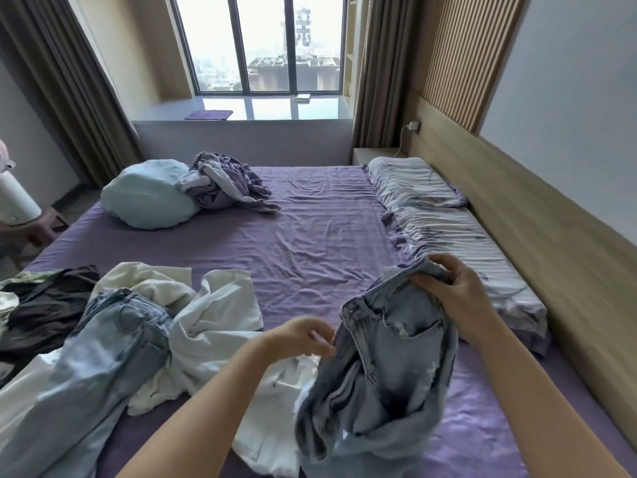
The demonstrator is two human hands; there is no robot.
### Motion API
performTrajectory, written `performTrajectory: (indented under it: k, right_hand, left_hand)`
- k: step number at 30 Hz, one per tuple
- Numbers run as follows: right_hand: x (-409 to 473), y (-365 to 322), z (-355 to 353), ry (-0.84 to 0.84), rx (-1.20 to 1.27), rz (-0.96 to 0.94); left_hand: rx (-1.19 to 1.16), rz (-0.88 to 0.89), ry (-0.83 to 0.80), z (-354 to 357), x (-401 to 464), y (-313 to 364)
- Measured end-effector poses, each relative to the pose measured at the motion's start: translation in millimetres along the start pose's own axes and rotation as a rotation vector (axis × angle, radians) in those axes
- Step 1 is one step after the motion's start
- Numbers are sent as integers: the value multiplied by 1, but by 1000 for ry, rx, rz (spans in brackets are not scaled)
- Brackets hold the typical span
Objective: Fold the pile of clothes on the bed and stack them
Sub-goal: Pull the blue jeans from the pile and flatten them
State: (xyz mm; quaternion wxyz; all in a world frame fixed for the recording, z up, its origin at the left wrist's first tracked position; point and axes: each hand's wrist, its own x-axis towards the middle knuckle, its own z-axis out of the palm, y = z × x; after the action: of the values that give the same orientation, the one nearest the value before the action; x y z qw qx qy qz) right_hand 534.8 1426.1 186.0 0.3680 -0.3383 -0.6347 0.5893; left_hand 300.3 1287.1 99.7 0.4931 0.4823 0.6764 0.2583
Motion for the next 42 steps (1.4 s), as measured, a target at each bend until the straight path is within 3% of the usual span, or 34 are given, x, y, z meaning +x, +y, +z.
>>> performTrajectory:
  k: [4,10,14,19,23,26,30,35,37,40,42]
  right_hand:
    - [1,-8,8,-62,149,-25]
    - [0,-26,5,-132,130,-98]
    - [-4,-36,-4,-144,200,-143]
    - [-14,-43,-16,-140,278,-156]
    - [-24,-49,-27,-157,337,-167]
    - [-31,-55,-36,-165,335,-180]
    - [-37,-46,-47,-119,322,-130]
    - [-41,-18,-53,-65,325,-42]
    - [-40,-10,-52,-39,294,-8]
    - [-39,2,-47,-4,253,42]
    - [-37,9,-43,29,225,80]
  left_hand:
    - [-65,-139,-31,30,-13,-48]
    - [-185,-206,102,60,-4,-59]
    - [-519,-232,315,51,9,-41]
    - [-1018,-439,374,38,22,-32]
    - [-1151,-499,299,53,32,-22]
    - [-1267,-397,212,64,33,-10]
    - [-1009,-113,216,66,36,-9]
    - [-931,-55,107,50,24,-1]
    - [-890,-72,158,37,19,2]
    - [-777,-98,379,15,12,7]
    - [-852,-94,424,-3,3,10]
